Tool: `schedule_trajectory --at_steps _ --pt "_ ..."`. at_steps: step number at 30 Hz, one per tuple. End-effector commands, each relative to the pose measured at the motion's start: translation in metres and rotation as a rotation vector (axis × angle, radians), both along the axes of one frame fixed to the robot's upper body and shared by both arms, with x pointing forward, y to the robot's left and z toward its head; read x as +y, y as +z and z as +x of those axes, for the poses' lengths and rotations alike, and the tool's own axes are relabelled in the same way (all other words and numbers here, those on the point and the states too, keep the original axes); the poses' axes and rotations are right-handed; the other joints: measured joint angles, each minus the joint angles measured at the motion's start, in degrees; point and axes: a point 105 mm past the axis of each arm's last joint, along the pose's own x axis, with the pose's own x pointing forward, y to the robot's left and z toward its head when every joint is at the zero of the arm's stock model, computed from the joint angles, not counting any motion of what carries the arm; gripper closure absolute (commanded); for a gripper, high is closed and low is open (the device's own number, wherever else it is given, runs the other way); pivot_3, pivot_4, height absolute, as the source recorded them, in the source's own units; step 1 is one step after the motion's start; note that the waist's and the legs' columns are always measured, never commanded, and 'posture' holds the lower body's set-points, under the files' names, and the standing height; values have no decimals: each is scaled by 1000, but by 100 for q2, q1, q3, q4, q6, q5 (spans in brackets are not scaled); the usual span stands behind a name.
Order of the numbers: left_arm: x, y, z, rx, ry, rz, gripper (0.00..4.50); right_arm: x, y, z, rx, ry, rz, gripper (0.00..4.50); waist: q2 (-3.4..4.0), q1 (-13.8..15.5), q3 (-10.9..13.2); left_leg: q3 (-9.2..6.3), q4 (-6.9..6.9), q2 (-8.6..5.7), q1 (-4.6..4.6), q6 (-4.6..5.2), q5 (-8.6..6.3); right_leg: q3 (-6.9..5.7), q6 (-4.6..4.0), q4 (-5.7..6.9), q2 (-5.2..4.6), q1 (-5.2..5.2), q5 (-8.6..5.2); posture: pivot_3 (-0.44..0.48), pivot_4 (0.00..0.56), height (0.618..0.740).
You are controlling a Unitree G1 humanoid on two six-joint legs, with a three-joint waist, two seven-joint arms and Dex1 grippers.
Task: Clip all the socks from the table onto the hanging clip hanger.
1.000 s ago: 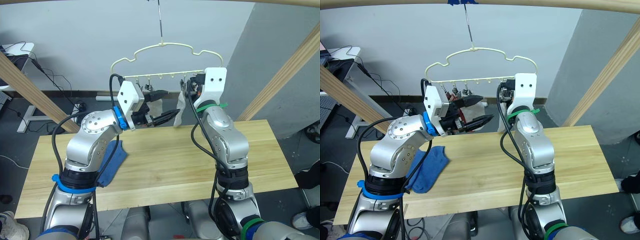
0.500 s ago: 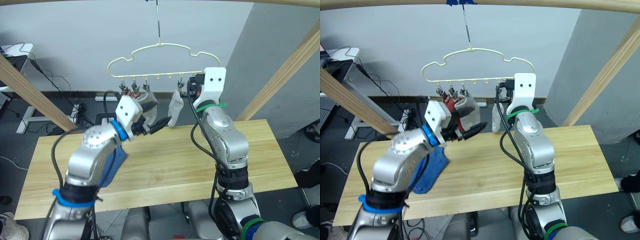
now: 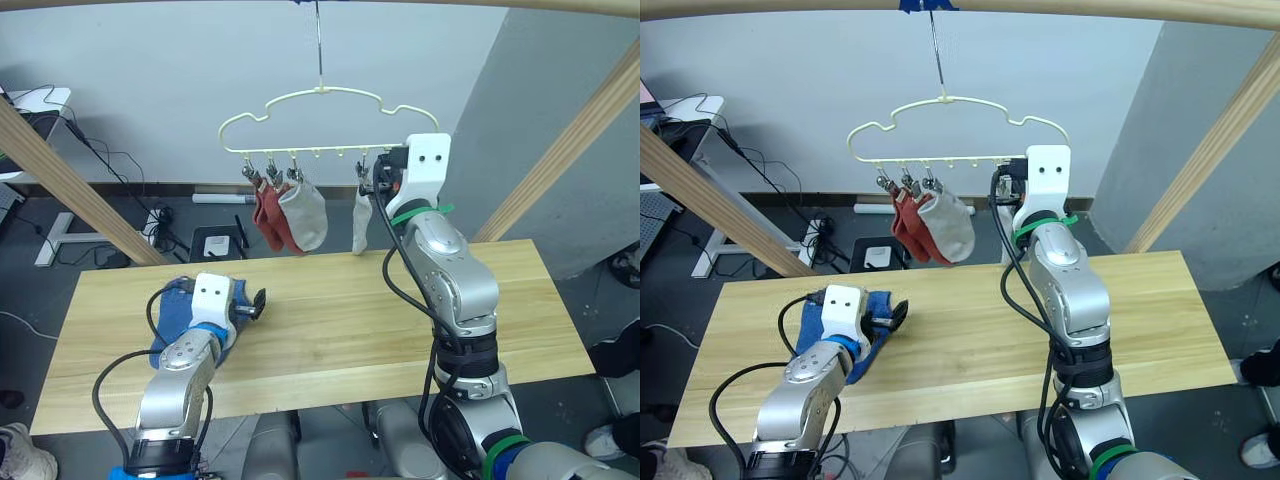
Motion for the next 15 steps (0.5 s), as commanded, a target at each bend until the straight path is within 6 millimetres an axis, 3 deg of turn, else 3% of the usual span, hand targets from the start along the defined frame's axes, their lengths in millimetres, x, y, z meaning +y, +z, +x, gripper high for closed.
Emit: schedule_trajectory --at_steps 1,7,10,15 --pt "9 -10 0 43 26 7 32 5 17 -6 -56 32 10 4500 0 -1 0 -1 -3 1 0 0 0 -1 0 0 0 -1 0 -216 258 740" --pt "15 -24 -3 109 66 1 32 5 17 -6 -54 36 6 4500 0 -3 0 -1 -7 1 -1 0 0 -1 -1 0 -1 -1 0 -221 257 740" --pt "11 -29 -7 134 40 0 603 5 17 -6 -54 38 6 4500 0 -20 -1 -1 -7 1 0 0 0 0 -1 0 -2 -1 0 -221 255 740" --pt "9 -32 -10 161 27 -5 1922 5 17 -6 -56 36 5 4500 0 -32 -1 -1 -6 1 1 0 0 0 -1 0 -3 0 0 -220 254 740"
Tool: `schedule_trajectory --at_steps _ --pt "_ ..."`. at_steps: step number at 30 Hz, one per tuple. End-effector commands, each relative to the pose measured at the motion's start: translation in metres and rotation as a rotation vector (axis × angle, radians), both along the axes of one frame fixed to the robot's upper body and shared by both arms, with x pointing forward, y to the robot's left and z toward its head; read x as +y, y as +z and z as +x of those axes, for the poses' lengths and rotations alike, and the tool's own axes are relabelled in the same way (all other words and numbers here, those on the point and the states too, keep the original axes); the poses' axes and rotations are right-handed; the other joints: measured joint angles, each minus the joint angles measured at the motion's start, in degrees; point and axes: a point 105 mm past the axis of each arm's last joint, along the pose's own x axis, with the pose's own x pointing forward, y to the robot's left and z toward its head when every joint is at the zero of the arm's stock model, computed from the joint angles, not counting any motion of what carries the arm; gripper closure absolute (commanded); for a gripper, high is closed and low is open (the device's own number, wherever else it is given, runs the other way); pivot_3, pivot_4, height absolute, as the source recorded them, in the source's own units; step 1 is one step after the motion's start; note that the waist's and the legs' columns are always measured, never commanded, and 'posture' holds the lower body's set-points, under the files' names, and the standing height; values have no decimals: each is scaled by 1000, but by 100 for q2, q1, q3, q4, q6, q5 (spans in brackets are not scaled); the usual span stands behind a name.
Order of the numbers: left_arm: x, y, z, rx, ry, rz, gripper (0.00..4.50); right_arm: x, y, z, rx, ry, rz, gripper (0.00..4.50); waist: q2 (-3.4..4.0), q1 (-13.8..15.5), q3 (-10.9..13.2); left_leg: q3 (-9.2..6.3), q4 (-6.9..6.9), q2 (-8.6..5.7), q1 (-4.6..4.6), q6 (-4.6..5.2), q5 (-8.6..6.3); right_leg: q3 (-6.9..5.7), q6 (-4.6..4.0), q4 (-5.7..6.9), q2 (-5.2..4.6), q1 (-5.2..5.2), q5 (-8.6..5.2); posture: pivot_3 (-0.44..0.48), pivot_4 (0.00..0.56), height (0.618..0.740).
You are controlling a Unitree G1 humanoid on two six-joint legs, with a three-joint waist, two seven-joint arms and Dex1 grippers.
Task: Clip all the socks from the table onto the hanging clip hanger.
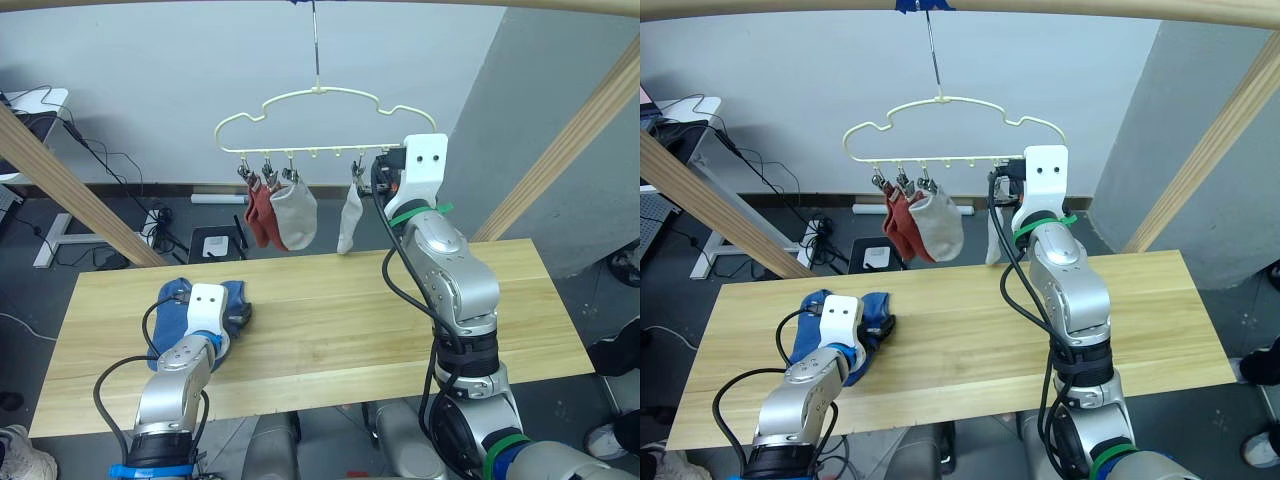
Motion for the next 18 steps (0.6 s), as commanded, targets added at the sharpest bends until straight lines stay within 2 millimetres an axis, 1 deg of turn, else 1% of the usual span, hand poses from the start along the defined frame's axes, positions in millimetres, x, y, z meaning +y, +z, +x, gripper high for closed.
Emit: schedule_trajectory --at_steps 1,4,9,10,11,12,15,16,17,18 --pt "-3 -11 -8 57 -19 -8 2115 3 18 -6 -68 20 16 4500 0 0 -1 0 0 0 0 0 0 0 0 0 0 0 0 -220 254 740" --pt "-5 -12 -8 63 -32 -15 2845 3 19 -6 -69 18 17 4500 0 0 -1 0 0 0 0 0 0 0 0 0 -1 0 0 -220 256 740" --pt "-19 -9 -8 55 -111 -59 4247 1 20 -5 -73 13 19 4500 1 -1 -1 1 0 0 0 0 0 0 0 0 -2 0 0 -227 258 740" --pt "-30 -7 -7 46 -153 -92 4486 1 21 -5 -74 11 20 4500 1 -1 -1 1 0 0 0 0 0 1 0 -1 -2 0 0 -229 258 740" --pt "-46 -1 -6 26 -220 -125 4486 0 21 -5 -76 9 22 4500 1 -1 -1 1 0 0 0 0 0 1 0 -1 -2 0 0 -232 259 740" --pt "-56 3 -5 12 -265 -147 4486 0 22 -5 -77 8 23 4500 1 0 -1 1 0 0 0 0 0 1 0 -1 -3 0 0 -232 259 740" --pt "-118 37 -4 -85 -513 -254 4486 -2 24 -6 -81 3 25 4500 0 3 0 2 0 0 -3 0 0 1 1 -5 -8 0 -1 -242 260 740" --pt "-129 44 -5 -103 -558 -273 4486 -2 25 -6 -82 2 25 4500 0 5 0 2 0 0 -4 0 0 1 1 -6 -9 0 0 -244 261 740" --pt "-137 49 -5 -115 -585 -282 4486 -2 25 -5 -83 1 25 4500 0 -1 0 1 0 -1 -6 0 0 0 1 -7 -9 1 0 -247 262 740" --pt "-153 63 -3 -156 -623 -311 4486 -3 26 -6 -84 0 25 4500 0 -14 0 2 -1 -2 -6 0 0 1 1 -8 -7 0 0 -250 263 740"
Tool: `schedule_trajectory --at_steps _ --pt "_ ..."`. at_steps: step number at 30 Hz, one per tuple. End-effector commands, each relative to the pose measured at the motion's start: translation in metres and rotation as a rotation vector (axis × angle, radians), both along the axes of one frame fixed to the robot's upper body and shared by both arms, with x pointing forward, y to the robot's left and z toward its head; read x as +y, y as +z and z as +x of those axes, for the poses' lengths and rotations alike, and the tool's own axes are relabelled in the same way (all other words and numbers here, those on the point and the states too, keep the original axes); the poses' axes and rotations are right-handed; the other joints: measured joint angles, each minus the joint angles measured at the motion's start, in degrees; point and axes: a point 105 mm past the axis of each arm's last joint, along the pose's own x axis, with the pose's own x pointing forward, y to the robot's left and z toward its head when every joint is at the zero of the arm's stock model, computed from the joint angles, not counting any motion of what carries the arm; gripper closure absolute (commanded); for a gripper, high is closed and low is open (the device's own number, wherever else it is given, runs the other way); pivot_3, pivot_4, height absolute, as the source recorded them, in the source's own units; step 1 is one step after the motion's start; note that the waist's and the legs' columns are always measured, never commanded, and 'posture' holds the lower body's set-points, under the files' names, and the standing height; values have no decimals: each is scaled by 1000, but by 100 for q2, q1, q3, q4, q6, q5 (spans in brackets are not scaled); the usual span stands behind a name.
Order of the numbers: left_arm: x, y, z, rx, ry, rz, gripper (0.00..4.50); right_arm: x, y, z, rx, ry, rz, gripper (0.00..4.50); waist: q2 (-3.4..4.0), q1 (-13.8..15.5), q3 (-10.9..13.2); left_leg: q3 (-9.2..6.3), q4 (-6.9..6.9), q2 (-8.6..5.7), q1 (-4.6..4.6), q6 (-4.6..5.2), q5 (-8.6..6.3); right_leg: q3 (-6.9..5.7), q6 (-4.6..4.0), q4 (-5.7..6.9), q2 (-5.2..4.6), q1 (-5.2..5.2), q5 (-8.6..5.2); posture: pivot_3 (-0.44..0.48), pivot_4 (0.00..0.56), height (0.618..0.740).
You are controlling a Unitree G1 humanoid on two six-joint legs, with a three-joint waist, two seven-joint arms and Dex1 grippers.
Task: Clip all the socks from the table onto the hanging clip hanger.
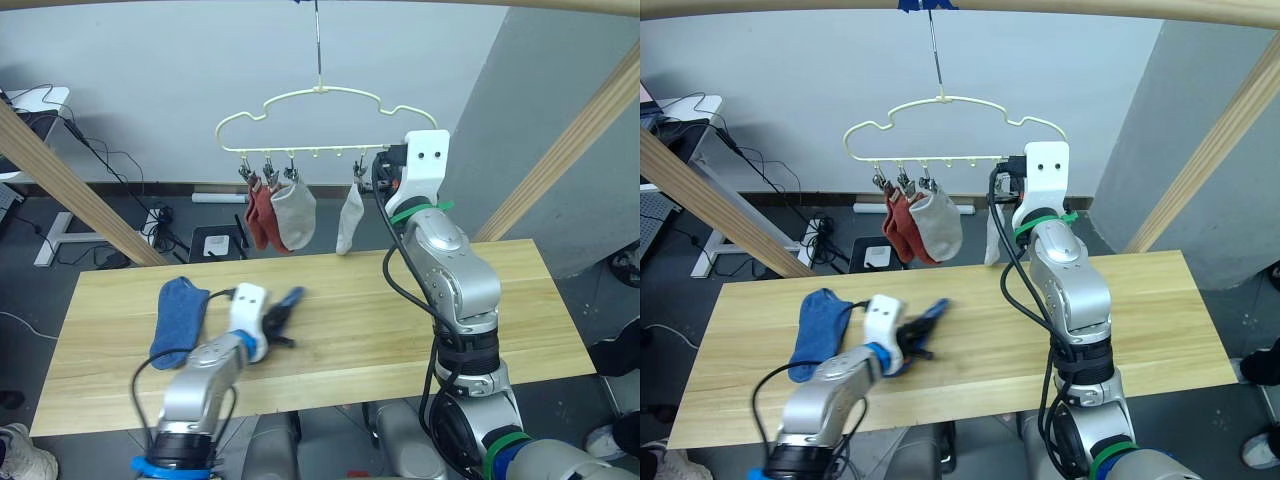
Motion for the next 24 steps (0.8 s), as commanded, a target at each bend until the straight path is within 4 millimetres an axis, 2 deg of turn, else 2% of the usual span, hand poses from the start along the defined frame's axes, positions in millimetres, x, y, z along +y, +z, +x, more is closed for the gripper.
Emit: schedule_trajectory --at_steps 1,5,9,14,24 --pt "-43 50 4 -150 -116 -103 4486 -2 22 -7 -73 5 26 4500 0 -26 0 0 0 -2 0 0 0 0 0 0 4 0 0 -250 263 740" --pt "-73 82 16 -240 -104 -190 4486 -2 23 -8 -76 4 23 4500 0 -71 0 -2 -2 -2 1 0 0 1 0 1 10 1 0 -257 266 740" --pt "-88 102 31 -291 -46 -261 4486 -3 24 -8 -78 2 18 4500 0 -103 0 0 -2 -3 1 0 0 2 1 0 13 0 -1 -266 265 740" --pt "-94 113 48 -325 58 -300 4486 -4 27 -9 -86 -3 15 4500 0 -129 0 -1 -1 -3 1 0 0 4 4 -2 18 1 -2 -283 263 740" --pt "-107 130 52 -360 104 -364 4486 -2 26 -9 -77 5 17 4500 -1 -229 1 -1 -6 -5 -2 1 0 4 7 -8 17 1 -4 -284 265 740"
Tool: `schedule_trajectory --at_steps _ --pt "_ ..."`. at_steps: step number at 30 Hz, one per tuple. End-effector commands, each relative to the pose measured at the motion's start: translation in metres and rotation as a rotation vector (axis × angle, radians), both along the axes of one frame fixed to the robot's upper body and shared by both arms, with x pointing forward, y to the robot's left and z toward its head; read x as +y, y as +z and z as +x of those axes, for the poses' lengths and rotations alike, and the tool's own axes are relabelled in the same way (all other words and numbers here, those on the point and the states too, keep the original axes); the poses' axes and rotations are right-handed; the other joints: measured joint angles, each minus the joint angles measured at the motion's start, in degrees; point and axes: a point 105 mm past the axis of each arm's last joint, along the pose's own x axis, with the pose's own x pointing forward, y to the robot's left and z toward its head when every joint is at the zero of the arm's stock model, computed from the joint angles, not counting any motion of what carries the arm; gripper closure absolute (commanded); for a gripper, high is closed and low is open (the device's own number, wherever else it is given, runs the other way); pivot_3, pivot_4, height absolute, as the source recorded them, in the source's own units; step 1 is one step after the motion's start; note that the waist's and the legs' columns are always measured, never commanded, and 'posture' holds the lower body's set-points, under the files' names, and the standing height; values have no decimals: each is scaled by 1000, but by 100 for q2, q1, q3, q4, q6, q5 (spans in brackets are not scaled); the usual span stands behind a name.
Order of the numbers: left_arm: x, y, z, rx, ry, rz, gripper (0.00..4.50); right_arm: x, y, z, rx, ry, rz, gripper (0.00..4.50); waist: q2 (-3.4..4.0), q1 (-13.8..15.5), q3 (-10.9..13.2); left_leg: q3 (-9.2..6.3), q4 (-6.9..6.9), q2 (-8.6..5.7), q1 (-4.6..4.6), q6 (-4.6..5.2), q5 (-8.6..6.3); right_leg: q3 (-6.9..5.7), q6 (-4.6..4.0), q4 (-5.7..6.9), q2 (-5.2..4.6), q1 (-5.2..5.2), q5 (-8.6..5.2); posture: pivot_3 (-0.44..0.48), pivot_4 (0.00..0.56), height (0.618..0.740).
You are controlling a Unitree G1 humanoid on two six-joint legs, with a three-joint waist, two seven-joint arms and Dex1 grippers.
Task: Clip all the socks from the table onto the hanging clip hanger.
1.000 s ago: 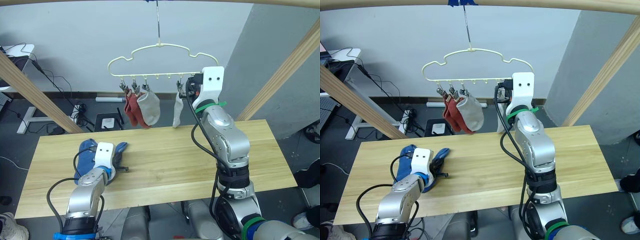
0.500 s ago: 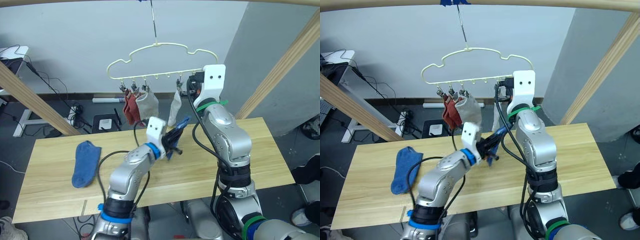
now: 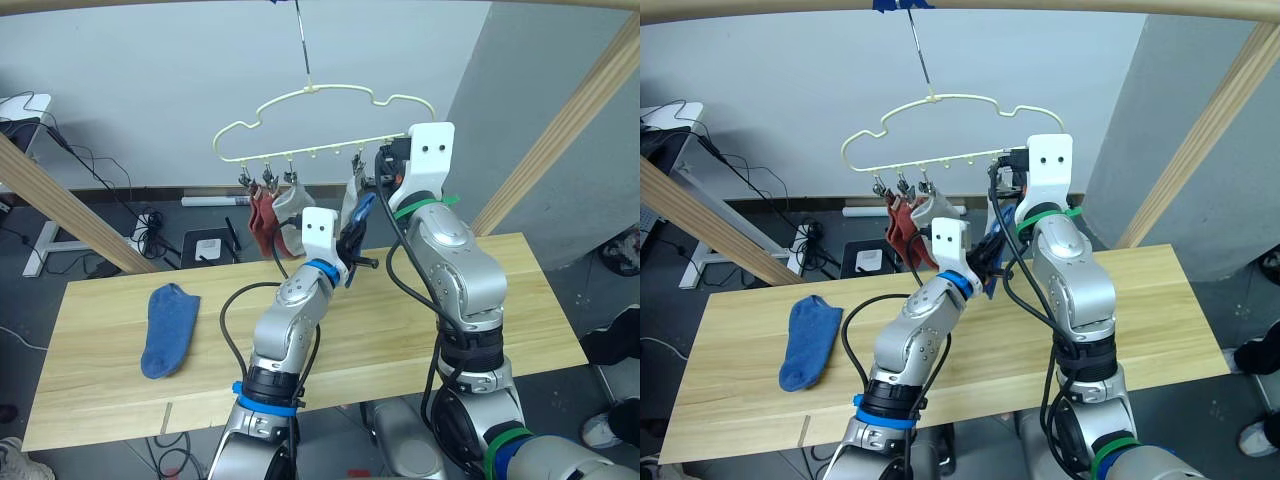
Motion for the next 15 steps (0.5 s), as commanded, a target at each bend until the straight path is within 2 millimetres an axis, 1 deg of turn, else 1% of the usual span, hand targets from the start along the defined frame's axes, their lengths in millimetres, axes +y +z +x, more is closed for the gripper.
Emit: schedule_trajectory --at_steps 1,5,15 --pt "-15 21 -3 -49 -19 -79 4486 1 19 -8 -70 14 29 4500 0 -9 0 0 0 0 0 0 0 0 2 0 0 0 -1 -284 265 740" --pt "-18 31 -2 -70 -22 -96 4486 2 17 -8 -61 16 30 4500 0 -17 0 0 -1 0 0 0 0 0 21 0 1 0 -12 -282 265 740" --pt "-15 33 1 -67 -9 -106 4486 4 14 -8 -46 24 38 4500 0 -18 0 0 -3 0 0 0 0 0 23 -3 1 -1 -14 -273 261 740"
